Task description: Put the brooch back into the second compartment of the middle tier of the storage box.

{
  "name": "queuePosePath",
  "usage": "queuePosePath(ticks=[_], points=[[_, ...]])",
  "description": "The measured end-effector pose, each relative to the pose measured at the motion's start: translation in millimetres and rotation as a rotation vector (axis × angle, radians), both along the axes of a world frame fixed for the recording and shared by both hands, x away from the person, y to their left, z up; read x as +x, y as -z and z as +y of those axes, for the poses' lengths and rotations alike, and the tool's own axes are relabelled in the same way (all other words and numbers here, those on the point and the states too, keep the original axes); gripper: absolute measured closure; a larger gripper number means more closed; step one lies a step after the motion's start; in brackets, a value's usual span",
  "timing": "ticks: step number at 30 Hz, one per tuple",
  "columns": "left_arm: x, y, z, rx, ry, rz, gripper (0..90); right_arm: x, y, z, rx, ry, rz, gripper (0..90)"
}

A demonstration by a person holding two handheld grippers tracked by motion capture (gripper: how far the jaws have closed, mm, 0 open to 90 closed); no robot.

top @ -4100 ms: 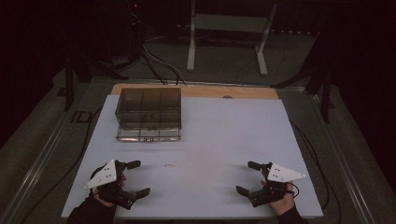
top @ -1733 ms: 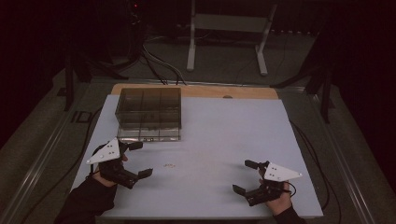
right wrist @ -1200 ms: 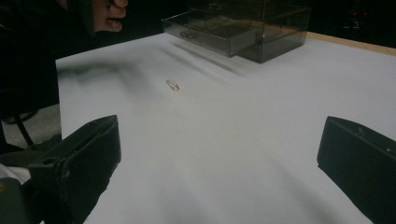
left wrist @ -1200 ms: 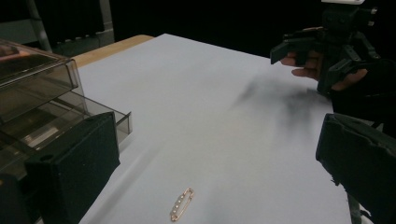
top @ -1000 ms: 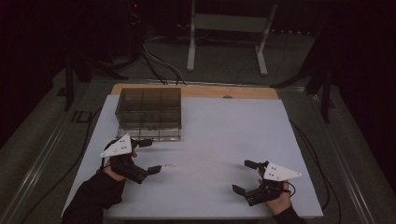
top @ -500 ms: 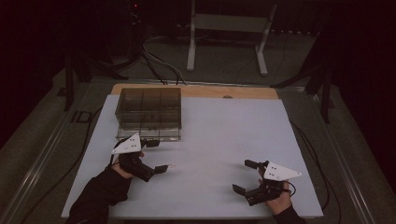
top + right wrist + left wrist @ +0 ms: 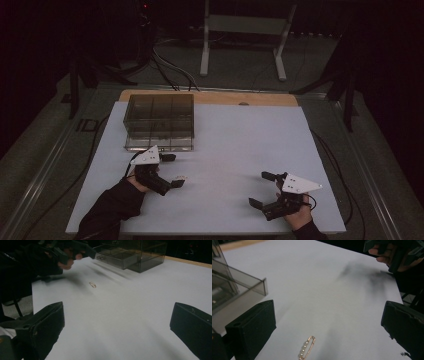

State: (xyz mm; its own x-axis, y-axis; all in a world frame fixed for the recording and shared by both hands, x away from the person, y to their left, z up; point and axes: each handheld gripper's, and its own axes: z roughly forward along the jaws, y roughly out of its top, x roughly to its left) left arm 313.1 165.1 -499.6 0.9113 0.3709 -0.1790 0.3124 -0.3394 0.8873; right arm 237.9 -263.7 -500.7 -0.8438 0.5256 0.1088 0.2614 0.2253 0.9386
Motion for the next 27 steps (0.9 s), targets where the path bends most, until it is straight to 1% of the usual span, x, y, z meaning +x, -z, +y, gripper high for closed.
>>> queuePosePath(ticks=[2, 4, 6, 9, 11, 15, 17, 18, 20, 21, 22, 23, 24, 26, 27], points=[[1.4, 1.8, -1.9, 0.017, 0.005, 0.015, 0.3, -0.5, -0.6, 0.0, 0.003, 0.000, -0.003, 0.0], [2.5, 3.2, -3.4, 0.034, -0.005, 0.018, 0.3, -0.5, 0.0, 0.0, -0.001, -0.002, 0.000, 0.0], [4.3, 5.2, -5.2, 0.050, -0.009, 0.034, 1.6, -0.7, -0.3, -0.2, 0.001, -0.001, 0.001, 0.0], [7.2, 8.4, -7.9, 0.070, 0.000, 0.057, 1.7, -0.8, -0.1, 0.2, -0.001, -0.004, 0.000, 0.0], [9.6, 10.0, -8.9, 0.075, -0.016, 0.076, 3.2, -0.5, 0.1, 0.2, -0.002, -0.004, 0.003, 0.0], [11.9, 11.4, -9.9, 0.113, -0.061, 0.074, 7.5, -0.7, 0.1, 0.6, -0.005, -0.005, 0.000, 0.0], [12.5, 12.7, -9.8, 0.129, -0.073, 0.077, 11.8, -0.5, 0.2, 0.5, -0.004, -0.006, 0.005, 0.0], [12.6, 13.7, -10.1, 0.146, -0.083, 0.073, 15.2, -0.7, -0.1, 0.5, -0.002, -0.005, 0.002, 0.0], [13.4, 15.4, -9.7, 0.167, -0.080, 0.081, 16.6, -0.9, -0.1, 0.6, -0.004, -0.006, -0.001, 0.0], [13.1, 16.1, -9.5, 0.170, -0.089, 0.076, 19.9, -0.8, 0.1, 0.6, -0.005, -0.006, 0.001, 0.0], [13.2, 16.7, -9.1, 0.173, -0.095, 0.074, 25.1, -0.7, 0.2, 0.4, -0.005, -0.006, 0.004, 0.0], [13.3, 17.3, -9.3, 0.178, -0.099, 0.074, 28.2, -0.6, 0.0, 0.3, -0.003, -0.006, 0.004, 0.0], [13.4, 17.4, -9.7, 0.193, -0.105, 0.068, 30.9, -0.7, -0.2, 0.4, -0.001, -0.005, 0.001, 0.0], [13.6, 17.6, -9.8, 0.199, -0.115, 0.066, 37.8, -0.6, 0.1, 0.6, -0.004, -0.007, 0.002, 0.0], [13.8, 18.0, -9.8, 0.210, -0.121, 0.066, 40.3, -0.5, 0.4, 0.6, -0.006, -0.007, 0.004, 0.0]])
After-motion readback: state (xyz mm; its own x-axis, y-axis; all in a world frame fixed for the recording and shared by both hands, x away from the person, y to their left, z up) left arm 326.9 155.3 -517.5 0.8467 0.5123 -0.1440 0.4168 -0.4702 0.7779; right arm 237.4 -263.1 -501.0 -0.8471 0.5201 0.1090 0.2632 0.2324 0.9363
